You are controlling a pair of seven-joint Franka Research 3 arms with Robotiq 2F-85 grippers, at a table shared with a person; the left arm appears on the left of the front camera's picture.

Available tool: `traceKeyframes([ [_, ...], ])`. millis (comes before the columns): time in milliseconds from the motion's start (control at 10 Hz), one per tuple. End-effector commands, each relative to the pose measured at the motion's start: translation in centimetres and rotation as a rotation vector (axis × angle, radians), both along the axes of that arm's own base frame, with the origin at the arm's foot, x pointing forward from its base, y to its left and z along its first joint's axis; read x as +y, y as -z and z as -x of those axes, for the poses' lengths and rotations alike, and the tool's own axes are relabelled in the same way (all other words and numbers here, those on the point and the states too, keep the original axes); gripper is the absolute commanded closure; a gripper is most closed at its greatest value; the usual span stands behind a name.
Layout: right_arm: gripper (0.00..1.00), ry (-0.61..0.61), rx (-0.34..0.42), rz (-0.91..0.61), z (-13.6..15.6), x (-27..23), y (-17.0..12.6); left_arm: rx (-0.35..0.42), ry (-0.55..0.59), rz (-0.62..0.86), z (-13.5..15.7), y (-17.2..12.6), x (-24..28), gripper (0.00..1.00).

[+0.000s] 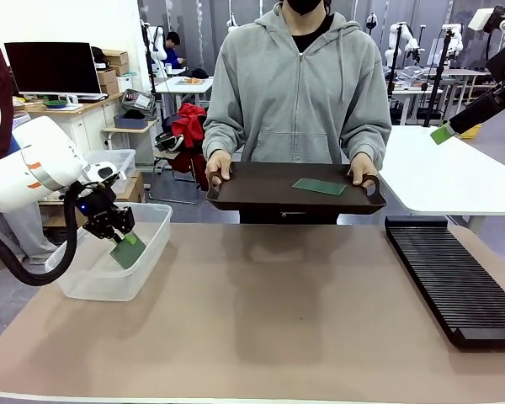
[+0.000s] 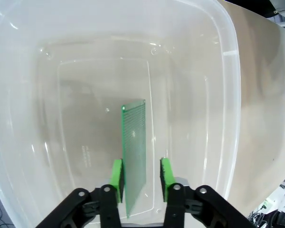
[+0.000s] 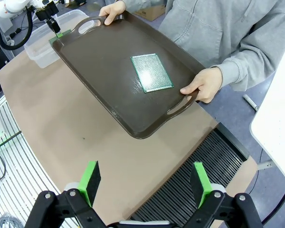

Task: Sort PCBs into racks and boxes based on the side picked up.
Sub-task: If the short side of the Blank PCB is picked up, insert it into the PCB Rack ; if the long side is picked up, place it in the Organizing box.

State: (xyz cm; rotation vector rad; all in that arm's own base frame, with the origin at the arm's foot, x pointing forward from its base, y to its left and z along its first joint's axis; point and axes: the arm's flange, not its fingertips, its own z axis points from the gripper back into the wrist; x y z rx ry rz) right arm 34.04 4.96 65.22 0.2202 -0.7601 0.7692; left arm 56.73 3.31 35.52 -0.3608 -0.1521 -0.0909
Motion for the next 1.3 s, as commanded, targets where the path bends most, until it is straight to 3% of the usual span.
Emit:
traceKeyframes([
  [0, 0.00, 0.001, 0.002, -0.001, 0.0, 0.0, 0.1, 0.020, 0.007, -0.034, 0.3, -1.0, 0.3, 0.17],
  [100, 0.00, 0.001, 0.002, -0.001, 0.0, 0.0, 0.1, 0.015, 0.009, -0.033, 0.3, -1.3, 0.3, 0.33],
  [200, 0.00, 0.001, 0.002, -0.001, 0.0, 0.0, 0.1, 0.014, 0.013, -0.037, 0.4, -1.4, 0.2, 0.00],
  [300, 0.00, 0.001, 0.002, -0.001, 0.0, 0.0, 0.1, 0.010, 0.019, -0.046, 0.5, -1.7, 0.2, 0.13],
  [400, 0.00, 0.001, 0.002, -0.001, 0.0, 0.0, 0.1, 0.002, 0.021, -0.051, 0.5, -1.9, 0.2, 0.00],
  [900, 0.00, 0.001, 0.002, -0.001, 0.0, 0.0, 0.1, -0.015, 0.024, -0.055, 0.6, -2.2, 0.0, 0.00],
  [1100, 0.00, 0.001, 0.002, -0.001, 0.0, 0.0, 0.1, -0.064, -0.037, 0.029, 0.4, -2.9, -0.4, 0.00],
  [1200, 0.00, 0.001, 0.002, -0.001, 0.0, 0.0, 0.1, -0.029, 0.027, -0.034, 0.2, -2.1, 0.1, 0.00],
])
